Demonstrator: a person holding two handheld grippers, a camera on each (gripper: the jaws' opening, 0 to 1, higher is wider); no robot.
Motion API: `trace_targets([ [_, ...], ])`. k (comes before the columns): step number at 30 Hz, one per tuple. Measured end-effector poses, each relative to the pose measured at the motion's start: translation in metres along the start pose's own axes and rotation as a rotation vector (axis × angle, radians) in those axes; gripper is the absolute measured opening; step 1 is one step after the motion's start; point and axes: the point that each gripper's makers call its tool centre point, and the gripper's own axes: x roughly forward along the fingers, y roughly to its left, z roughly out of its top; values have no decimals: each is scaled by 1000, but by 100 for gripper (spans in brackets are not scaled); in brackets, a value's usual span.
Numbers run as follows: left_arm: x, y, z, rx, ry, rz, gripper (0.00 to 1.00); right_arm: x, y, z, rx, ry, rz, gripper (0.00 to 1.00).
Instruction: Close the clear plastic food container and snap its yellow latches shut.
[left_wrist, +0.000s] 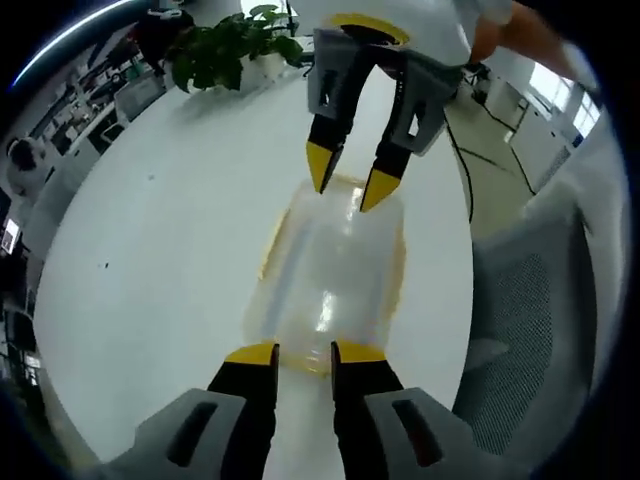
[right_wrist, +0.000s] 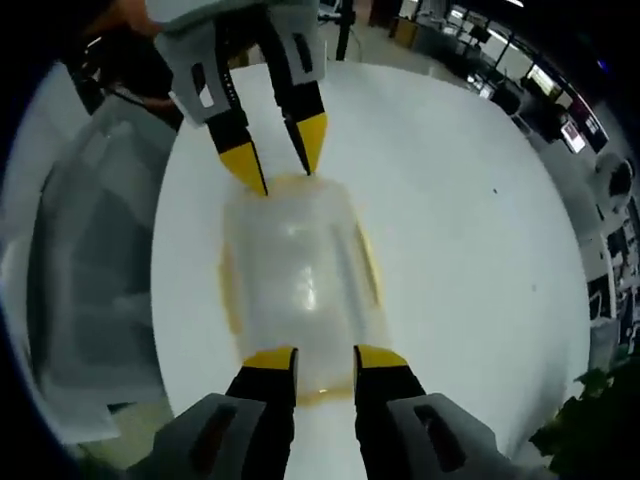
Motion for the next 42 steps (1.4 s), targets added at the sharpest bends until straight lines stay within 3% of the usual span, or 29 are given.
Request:
trace_targets([
  [11,2,-1,2,10,-15,-3,19,0,3,10,-11,-29,11,20],
  [42,21,-21,31,65,-69,-67,22,8,4,26,-36,-92,39,23],
])
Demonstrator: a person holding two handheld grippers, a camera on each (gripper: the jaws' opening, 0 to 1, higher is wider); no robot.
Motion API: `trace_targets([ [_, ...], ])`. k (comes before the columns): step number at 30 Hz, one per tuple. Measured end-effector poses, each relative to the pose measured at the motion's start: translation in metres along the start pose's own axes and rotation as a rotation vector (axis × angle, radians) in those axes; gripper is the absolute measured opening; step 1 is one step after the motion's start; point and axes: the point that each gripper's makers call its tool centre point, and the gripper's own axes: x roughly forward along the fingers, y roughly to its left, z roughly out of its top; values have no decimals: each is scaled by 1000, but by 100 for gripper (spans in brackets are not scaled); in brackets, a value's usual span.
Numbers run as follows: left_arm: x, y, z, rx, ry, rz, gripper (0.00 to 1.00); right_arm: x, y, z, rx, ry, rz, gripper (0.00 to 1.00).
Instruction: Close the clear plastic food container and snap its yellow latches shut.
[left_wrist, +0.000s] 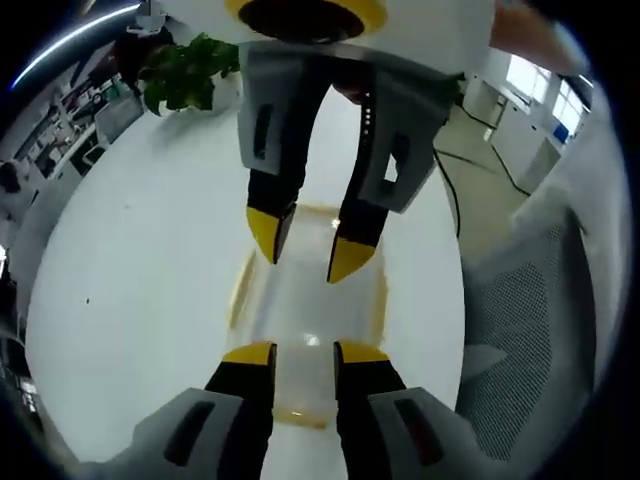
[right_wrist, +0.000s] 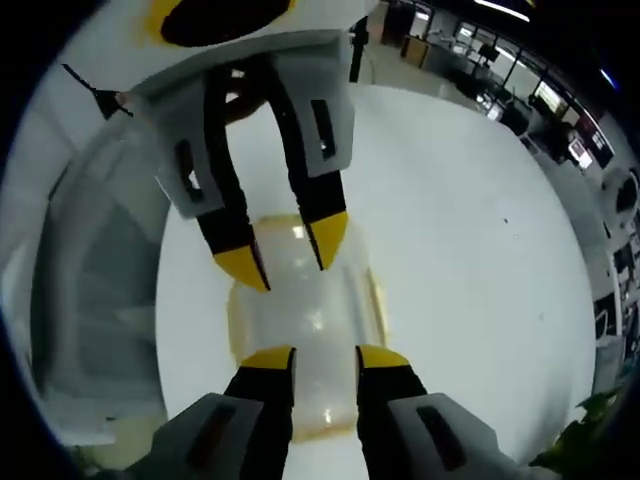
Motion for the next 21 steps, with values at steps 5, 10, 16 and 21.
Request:
trace_targets([
  [5,3,-1,2,-12,-7,1,23,1,-1,2,-10,-5,3,23],
  [10,5,-4,2,-20,-9,-7,24,3,-5,4,-3,-10,2,24],
  [16,7,-11,1,-35,-19,-15,25,3,-8,8,7,-23,8,24],
  [21,8,-12,0,-57,-24,-18,25,4,-11,8,-1,-16,7,25],
])
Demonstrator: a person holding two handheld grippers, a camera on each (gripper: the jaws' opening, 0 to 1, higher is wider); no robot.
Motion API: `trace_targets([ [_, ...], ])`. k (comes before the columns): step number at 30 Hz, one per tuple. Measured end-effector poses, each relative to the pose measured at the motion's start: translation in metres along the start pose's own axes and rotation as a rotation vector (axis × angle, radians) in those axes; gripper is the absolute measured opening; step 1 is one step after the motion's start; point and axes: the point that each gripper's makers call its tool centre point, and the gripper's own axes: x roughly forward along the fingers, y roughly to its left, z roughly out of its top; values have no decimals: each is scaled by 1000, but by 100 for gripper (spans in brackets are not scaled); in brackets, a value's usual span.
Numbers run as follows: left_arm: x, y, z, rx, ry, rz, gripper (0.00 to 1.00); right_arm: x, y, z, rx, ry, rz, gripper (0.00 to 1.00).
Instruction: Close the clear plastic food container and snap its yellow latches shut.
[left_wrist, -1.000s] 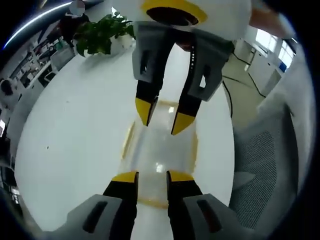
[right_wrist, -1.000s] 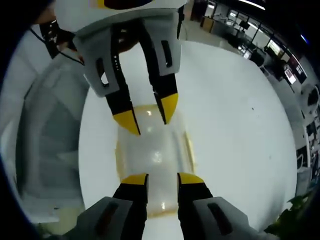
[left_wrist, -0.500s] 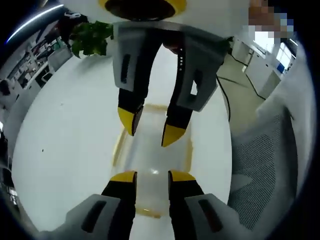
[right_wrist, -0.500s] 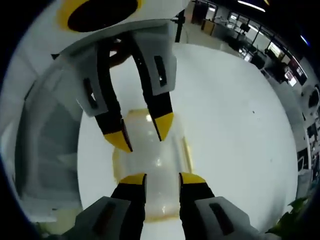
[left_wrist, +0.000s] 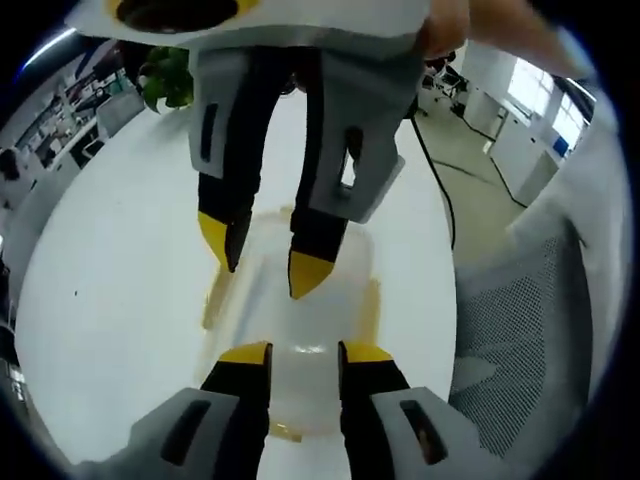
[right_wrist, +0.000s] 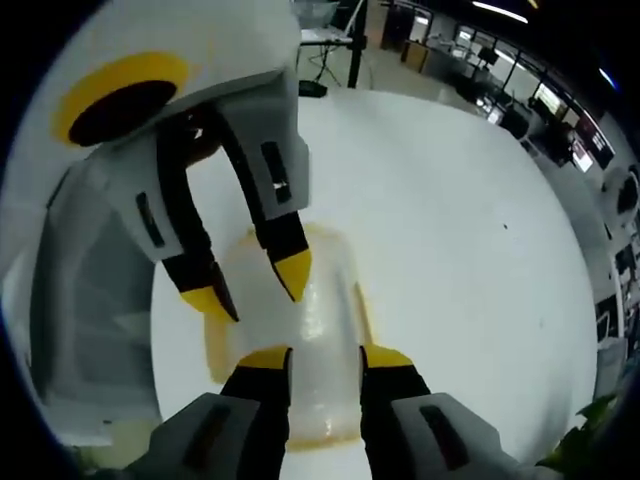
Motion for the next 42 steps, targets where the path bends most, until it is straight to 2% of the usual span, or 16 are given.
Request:
trace_targets([
  [9,-1,-4,-1,-21,-8,-3,26,1,-4,2,-10,4,-1,26],
  [12,-1,-8,-2,-27,-6,-16,31,1,-5,2,-12,5,0,26],
  [23,-1,-11,-2,-14,-10,-14,36,1,-12,5,-19,4,1,27],
  [42,1,-17,-4,29,-18,35,42,11,-18,4,-48,38,50,29],
])
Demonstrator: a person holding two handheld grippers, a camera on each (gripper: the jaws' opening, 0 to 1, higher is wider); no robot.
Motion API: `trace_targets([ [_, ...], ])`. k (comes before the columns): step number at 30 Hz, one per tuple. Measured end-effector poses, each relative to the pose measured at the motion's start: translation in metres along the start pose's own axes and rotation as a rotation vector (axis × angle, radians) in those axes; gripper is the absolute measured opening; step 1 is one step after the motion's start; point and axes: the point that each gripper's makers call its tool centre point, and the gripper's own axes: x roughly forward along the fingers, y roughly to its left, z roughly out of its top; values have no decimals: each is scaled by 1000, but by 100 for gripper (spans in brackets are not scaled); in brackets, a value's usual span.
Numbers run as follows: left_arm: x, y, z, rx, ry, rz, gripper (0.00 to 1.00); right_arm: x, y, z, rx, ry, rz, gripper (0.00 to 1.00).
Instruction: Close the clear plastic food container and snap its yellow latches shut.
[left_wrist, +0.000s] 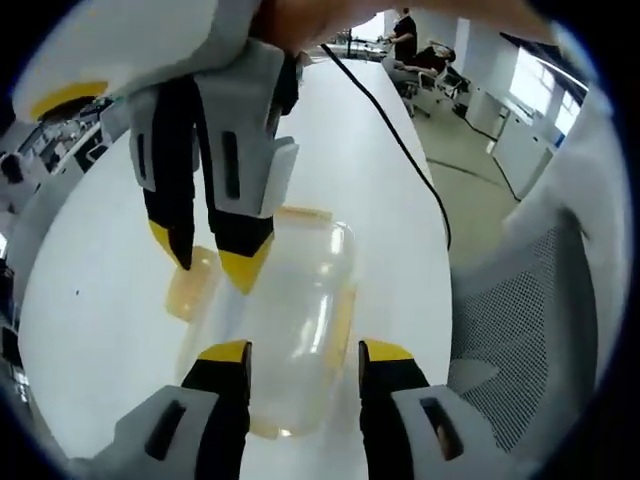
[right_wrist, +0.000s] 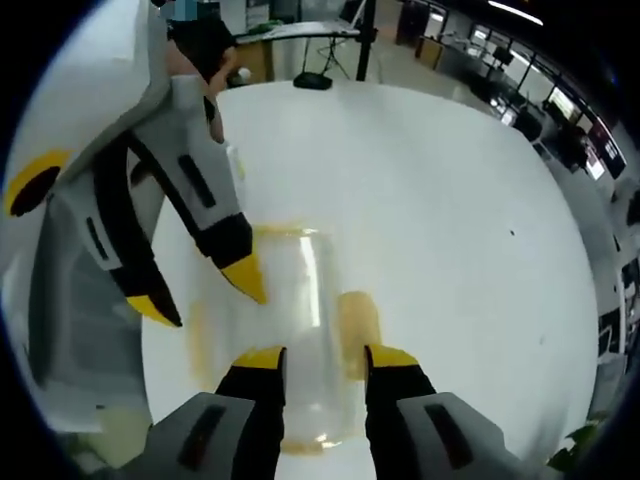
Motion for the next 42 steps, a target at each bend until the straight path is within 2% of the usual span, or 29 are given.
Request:
trace_targets([
  [15,4,-2,-1,26,-4,84,44,6,-3,0,3,22,74,31],
  [20,6,-2,-1,46,0,119,44,8,-3,0,27,35,121,30],
  [27,10,0,1,91,10,164,43,9,3,0,17,42,169,26],
  [34,11,2,1,134,30,196,42,10,3,-1,13,46,186,26],
  [42,14,2,2,128,48,211,41,12,2,-1,29,65,229,26],
])
